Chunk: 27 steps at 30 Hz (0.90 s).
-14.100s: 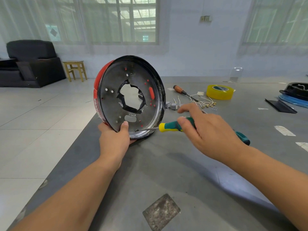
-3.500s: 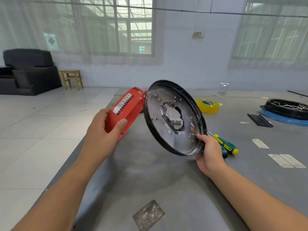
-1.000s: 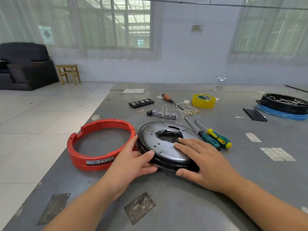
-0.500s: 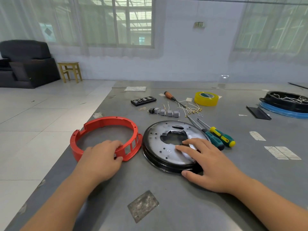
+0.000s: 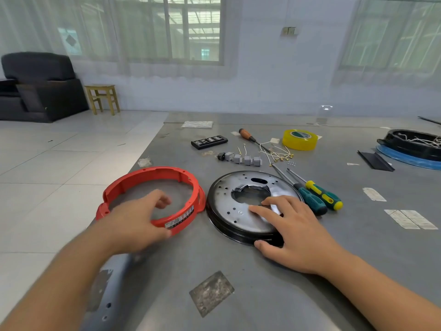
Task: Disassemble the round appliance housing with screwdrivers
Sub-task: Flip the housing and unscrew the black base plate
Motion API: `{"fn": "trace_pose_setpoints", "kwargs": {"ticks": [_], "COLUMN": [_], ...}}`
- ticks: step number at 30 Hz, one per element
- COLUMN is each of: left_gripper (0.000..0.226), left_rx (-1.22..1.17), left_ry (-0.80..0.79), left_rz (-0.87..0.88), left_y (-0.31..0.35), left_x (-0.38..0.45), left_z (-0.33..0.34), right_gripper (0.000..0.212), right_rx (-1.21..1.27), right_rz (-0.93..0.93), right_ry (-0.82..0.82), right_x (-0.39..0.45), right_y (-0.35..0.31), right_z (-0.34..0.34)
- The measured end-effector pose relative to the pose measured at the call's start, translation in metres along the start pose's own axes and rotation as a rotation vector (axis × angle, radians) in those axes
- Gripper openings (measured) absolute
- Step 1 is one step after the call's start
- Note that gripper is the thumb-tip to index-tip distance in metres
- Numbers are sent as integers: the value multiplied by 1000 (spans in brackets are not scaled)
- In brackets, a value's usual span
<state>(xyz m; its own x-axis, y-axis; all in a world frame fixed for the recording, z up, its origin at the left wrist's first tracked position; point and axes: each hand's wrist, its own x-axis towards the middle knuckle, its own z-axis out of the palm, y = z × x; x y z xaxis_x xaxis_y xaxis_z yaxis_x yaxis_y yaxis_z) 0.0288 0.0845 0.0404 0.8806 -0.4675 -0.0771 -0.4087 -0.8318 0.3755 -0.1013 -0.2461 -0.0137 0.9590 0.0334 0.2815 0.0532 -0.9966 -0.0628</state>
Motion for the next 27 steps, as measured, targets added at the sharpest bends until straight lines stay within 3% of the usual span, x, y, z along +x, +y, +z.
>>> {"fn": "trace_pose_setpoints", "kwargs": {"ticks": [2, 5, 12, 17, 20, 22, 24, 27], "left_gripper": [32, 24, 31, 46, 39, 33, 34, 38], "left_rx": [219, 302, 84, -2, 138, 186, 119, 8], "left_ry": [-64, -20, 249, 325, 380, 316, 280, 287], "left_rz": [-79, -59, 144, 266, 211, 148, 186, 243], "left_y": [-15, -17, 14, 8, -11, -19, -22, -23], "left_x": [-4, 0, 20, 22, 17, 16, 17, 19], "left_z": [-14, -12, 32, 35, 29, 31, 37, 45], "right_gripper": [76, 75, 71, 74, 75, 71, 67, 56], "right_rx": [2, 3, -8, -12, -13, 11, 114, 119], "right_rz": [1, -11, 2, 9, 0, -8, 51, 322], "right_ry": [2, 27, 73, 68, 49, 50, 120, 262], "right_x": [0, 3, 11, 13, 10, 13, 21, 35], "right_y": [-1, -7, -17, -16, -14, -13, -5, 28], "right_z": [1, 4, 10, 10, 9, 6, 0, -12]}}
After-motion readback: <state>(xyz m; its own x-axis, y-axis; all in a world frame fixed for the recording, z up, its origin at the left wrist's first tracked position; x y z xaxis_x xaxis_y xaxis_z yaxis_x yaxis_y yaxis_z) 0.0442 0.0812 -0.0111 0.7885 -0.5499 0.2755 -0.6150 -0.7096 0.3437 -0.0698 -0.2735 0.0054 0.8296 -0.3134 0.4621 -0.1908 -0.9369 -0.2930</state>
